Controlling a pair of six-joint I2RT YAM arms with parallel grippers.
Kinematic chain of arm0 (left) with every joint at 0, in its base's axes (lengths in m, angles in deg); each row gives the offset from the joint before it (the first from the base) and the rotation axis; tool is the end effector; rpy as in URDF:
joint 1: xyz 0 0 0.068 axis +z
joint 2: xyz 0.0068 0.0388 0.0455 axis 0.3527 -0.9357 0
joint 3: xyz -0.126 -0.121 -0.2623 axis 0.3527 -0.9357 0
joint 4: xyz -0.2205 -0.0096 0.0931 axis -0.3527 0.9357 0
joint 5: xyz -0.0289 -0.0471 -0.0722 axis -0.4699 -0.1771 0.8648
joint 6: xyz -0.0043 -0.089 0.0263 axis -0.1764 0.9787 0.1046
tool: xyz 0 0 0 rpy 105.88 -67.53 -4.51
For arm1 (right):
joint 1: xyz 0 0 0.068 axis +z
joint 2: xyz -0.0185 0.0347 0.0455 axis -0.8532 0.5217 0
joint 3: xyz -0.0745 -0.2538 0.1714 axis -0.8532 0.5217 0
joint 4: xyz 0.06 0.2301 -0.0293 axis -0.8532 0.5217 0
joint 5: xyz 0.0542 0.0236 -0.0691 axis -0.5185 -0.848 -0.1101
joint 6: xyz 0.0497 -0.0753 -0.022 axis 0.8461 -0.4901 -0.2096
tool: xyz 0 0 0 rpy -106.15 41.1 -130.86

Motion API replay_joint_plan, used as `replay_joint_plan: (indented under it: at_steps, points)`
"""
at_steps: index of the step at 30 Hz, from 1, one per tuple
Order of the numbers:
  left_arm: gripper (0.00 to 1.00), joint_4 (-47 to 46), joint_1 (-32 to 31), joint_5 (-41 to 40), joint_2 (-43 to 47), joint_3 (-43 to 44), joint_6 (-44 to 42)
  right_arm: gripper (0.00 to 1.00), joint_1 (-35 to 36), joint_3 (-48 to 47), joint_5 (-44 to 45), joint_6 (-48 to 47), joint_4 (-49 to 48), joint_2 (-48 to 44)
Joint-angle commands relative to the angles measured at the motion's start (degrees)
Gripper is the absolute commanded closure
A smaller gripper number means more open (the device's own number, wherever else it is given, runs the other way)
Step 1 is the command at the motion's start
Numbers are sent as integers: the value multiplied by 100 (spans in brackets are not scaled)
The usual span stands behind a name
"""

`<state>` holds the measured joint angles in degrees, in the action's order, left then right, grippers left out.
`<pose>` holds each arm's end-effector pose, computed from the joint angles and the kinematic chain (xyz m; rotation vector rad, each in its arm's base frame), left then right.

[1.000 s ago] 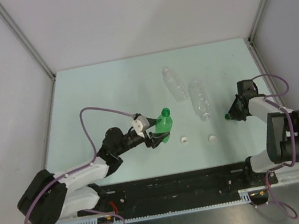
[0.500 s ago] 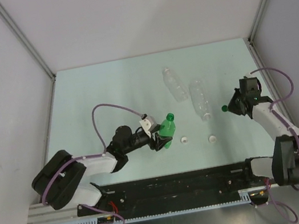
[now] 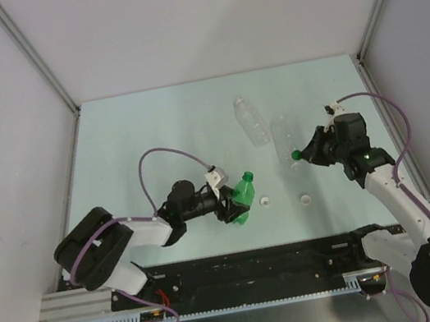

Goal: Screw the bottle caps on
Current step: Place the plastic bottle at the center of the board.

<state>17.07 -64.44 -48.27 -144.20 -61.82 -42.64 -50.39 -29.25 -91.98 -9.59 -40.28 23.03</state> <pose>0.1788 -0.2287 0.2116 0.9402 1.6622 -1.1017 0.2000 0.0493 0.2730 0.2164 2.2538 0.5995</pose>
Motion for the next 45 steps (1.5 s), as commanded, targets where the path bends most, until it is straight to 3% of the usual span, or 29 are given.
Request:
replay_joint_plan:
  at_steps: [1,4,7,10,14,17,19,29,33,40,45]
  points:
    - [64,1571,38,-178,-262,730,361,95,38,-77,-163,-80,-6,-316]
    - [67,2904,25,-780,-285,1265,548,95,36,-96,-131,-98,117,-423]
    - [63,3759,20,-1377,-104,1530,579,94,35,-129,-65,-143,246,-450]
    - [57,4475,-11,-1487,-135,1927,508,94,31,-138,-47,-224,286,-416]
    - [35,5120,-22,-1259,-603,2397,497,94,0,-139,-153,-292,306,-374]
    - [7,5171,-16,-1147,-793,2536,544,94,-44,-139,-169,-315,328,-432]
    - [2,5176,-16,-1085,-730,2560,538,94,-83,-146,-200,-338,351,-496]
    - [1,5176,-17,-969,485,2656,538,93,-163,-148,-833,-659,132,-891]
    - [1,5116,-5,-942,1081,2805,849,94,265,-167,-1060,-817,-66,-960]
    - [1,4760,17,146,996,3665,1687,95,2594,-971,1520,-1119,432,-397]
    - [16,4750,17,587,529,4077,1747,95,3128,-1339,2062,-1024,475,-112]
